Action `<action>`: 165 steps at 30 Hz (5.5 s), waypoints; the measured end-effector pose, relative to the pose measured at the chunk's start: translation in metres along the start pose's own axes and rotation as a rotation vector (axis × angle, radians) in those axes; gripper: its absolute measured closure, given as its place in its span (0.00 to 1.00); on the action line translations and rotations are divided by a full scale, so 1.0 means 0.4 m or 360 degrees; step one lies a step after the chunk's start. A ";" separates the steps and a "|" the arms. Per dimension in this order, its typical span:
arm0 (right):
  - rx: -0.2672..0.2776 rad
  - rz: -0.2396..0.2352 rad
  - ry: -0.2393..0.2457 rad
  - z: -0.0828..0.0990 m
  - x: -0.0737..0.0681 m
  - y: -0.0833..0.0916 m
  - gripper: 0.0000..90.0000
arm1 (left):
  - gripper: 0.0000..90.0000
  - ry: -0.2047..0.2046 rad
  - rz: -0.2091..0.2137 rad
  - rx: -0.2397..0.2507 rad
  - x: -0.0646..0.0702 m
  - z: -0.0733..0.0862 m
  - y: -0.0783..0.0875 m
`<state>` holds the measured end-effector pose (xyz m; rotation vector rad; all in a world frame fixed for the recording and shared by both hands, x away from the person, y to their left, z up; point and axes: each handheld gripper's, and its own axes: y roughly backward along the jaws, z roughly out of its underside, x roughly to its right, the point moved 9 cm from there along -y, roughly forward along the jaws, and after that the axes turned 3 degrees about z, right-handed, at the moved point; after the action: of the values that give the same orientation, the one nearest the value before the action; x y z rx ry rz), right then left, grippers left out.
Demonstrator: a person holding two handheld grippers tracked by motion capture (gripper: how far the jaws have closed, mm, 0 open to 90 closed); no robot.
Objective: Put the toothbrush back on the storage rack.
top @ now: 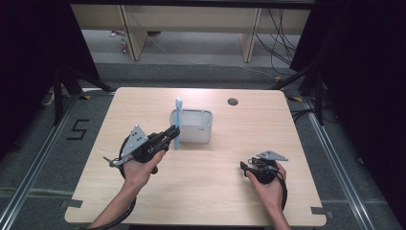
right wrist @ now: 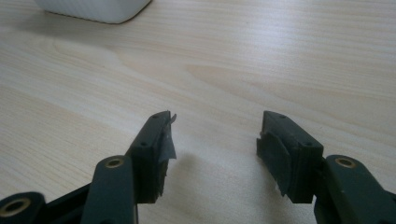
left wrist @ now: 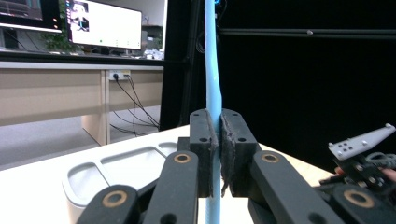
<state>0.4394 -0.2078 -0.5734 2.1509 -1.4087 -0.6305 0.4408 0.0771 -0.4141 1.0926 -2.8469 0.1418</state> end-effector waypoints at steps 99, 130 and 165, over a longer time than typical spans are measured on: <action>-0.0031 -0.0011 0.0013 0.005 -0.005 -0.001 0.49 | 0.92 -0.0120 -0.0258 -0.0001 -0.216 0.015 -0.170; -0.0034 0.0016 0.0010 0.006 -0.004 0.001 0.48 | 0.92 -0.0107 -0.0283 -0.0111 -0.221 0.066 -0.176; -0.0028 0.0036 0.0057 0.004 0.003 0.002 0.48 | 0.92 -0.0028 -0.0353 -0.0399 -0.238 0.112 -0.169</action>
<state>0.4382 -0.2094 -0.5742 2.1194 -1.4014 -0.5911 0.5543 0.0847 -0.4659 1.3427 -2.6397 -0.2343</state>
